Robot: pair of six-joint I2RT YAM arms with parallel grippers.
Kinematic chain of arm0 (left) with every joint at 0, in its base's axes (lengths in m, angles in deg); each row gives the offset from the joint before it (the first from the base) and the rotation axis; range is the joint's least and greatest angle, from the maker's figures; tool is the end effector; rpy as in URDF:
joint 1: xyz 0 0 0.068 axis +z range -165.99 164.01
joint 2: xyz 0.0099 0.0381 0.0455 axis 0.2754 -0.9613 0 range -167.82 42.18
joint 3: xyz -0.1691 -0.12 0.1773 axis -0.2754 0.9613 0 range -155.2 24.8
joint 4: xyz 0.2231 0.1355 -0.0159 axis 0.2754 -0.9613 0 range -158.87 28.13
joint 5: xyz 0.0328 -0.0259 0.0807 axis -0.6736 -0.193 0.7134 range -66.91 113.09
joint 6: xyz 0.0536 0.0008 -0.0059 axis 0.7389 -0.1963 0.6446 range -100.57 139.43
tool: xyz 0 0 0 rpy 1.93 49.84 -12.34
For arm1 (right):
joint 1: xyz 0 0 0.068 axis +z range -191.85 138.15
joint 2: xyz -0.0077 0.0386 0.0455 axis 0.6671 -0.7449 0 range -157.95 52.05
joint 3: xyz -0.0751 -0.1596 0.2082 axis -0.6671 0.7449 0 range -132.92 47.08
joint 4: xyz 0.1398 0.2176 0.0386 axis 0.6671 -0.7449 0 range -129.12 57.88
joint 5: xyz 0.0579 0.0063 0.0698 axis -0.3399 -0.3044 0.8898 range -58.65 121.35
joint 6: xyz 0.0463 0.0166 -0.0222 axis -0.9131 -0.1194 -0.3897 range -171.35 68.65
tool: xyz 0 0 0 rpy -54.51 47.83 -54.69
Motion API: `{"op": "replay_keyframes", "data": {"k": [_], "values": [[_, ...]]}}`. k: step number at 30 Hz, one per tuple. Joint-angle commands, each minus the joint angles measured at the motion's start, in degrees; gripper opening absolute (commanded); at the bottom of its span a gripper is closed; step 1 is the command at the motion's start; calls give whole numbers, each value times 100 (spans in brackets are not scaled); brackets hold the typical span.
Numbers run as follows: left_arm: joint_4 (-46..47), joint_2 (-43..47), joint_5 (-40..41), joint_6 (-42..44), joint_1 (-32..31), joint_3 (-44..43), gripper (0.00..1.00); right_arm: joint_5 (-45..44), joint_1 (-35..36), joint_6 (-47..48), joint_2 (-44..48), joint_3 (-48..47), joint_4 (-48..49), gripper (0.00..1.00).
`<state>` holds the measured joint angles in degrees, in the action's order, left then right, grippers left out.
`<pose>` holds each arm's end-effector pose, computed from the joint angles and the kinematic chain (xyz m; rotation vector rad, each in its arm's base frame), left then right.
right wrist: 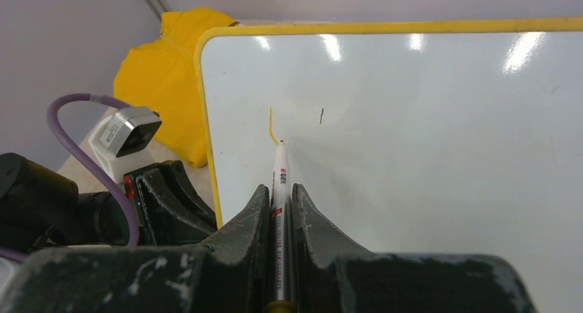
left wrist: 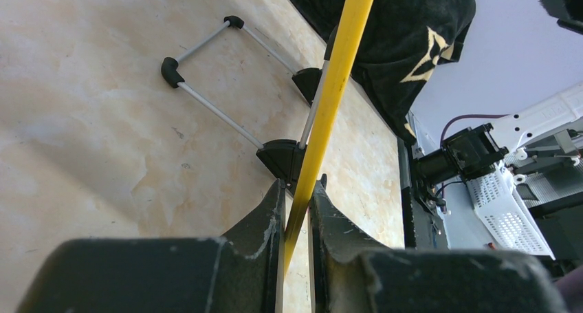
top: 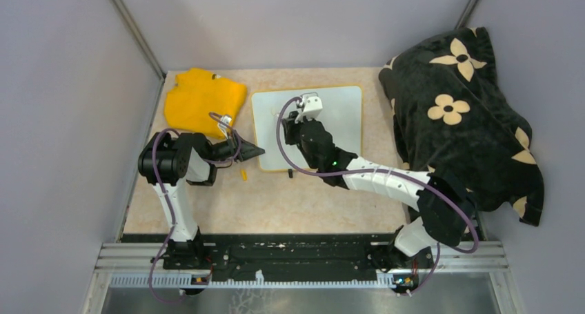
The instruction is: Write a sentence on the whiteboard
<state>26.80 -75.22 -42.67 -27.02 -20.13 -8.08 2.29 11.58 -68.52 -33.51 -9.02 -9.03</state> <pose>0.3099 -0.0550 0.1161 0.4160 1.7141 -1.5117 0.2206 0.2683 0.2968 -0.1497 1.6861 0.5037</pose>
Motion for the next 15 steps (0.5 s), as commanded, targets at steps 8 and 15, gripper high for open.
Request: {"op": "replay_keyframes", "data": {"k": [8, 15], "values": [[1399, -170, 53, 8, -17, -7, 0, 8, -175, -48, 373, -190, 328, 0], [1394, -176, 47, 8, -16, -8, 0, 118, -308, -165, 206, -247, 266, 0]]}}
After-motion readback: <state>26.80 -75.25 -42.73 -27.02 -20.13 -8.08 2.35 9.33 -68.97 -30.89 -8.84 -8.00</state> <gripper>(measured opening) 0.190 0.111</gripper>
